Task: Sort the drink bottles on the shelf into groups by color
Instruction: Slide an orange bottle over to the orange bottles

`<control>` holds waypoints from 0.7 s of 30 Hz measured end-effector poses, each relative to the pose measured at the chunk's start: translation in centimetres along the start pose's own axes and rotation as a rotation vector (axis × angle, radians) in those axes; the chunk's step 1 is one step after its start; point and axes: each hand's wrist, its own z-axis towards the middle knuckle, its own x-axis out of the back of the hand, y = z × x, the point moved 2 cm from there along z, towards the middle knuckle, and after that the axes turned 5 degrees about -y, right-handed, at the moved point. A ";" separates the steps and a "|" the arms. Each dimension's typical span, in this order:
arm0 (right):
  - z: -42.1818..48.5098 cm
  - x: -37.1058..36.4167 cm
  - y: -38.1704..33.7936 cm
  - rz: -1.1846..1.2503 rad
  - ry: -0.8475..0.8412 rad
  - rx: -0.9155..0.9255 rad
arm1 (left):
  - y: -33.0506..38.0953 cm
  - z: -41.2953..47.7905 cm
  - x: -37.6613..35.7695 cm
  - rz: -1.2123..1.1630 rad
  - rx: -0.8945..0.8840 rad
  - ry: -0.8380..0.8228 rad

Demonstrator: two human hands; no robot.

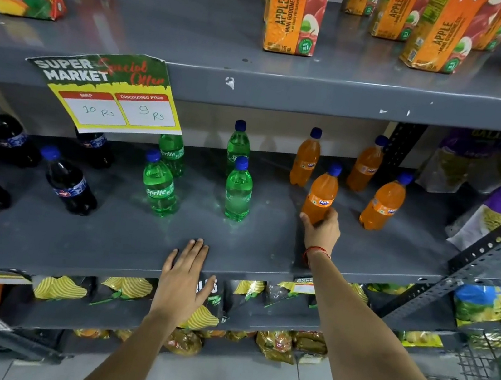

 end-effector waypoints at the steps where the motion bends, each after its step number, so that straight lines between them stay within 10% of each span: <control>1: -0.2 0.0 0.0 0.004 0.003 -0.011 | -0.1 0.0 0.0 -0.005 -0.006 -0.002; 9: -8.1 -3.9 -0.7 0.178 0.169 0.071 | -4.3 -1.4 1.9 -0.090 0.029 0.045; 21: -18.8 -19.9 -11.6 -0.008 -0.509 0.530 | -16.5 -7.1 5.3 -0.065 0.267 0.061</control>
